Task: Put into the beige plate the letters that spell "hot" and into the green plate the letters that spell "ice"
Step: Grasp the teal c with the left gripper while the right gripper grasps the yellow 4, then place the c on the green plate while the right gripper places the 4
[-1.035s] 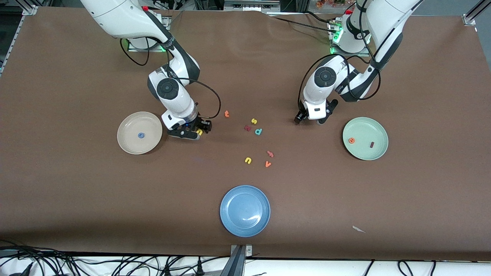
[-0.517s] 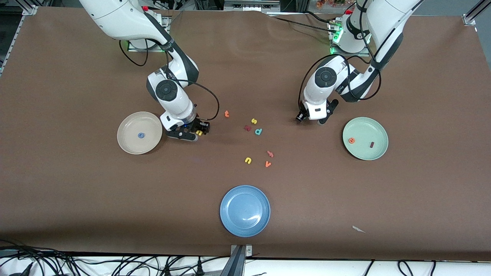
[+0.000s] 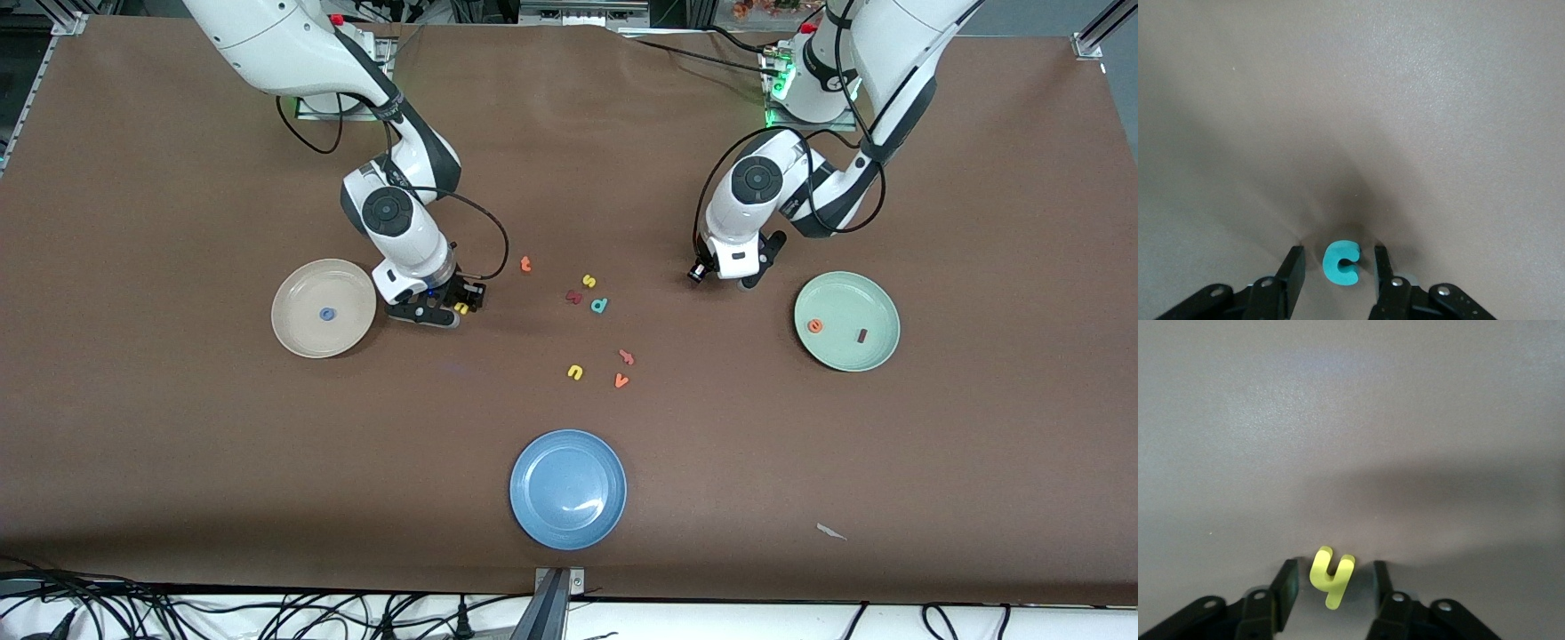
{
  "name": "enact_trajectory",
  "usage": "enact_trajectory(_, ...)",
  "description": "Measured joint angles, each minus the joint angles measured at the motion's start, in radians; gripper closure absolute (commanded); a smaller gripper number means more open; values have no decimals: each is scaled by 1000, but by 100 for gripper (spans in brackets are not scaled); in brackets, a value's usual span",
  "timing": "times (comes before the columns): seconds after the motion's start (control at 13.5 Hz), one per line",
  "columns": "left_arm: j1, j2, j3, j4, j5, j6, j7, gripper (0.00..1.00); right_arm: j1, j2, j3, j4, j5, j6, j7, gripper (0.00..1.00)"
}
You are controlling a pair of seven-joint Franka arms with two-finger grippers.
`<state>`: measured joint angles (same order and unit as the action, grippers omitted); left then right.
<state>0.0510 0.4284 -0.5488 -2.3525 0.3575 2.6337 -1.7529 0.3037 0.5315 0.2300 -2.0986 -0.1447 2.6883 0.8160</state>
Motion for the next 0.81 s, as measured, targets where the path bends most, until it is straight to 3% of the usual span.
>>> enact_trajectory(0.15, 0, 0, 0, 2, 0, 4, 0, 85, 1, -4, 1, 0, -6, 0, 0, 87)
enact_trajectory(0.3, 0, 0, 0, 2, 0, 5, 0, 100, 2, -2, 1, 0, -9, 1, 0, 87)
enact_trajectory(0.59, 2, -1, 0, 4, 63, 5, -3, 100, 2, -20, -17, 0, -21, -28, -40, 87)
enact_trajectory(0.81, 28, -9, 1, 53, 88, 1, 9, 100, -24, -120, -59, -4, -22, -207, -192, 86)
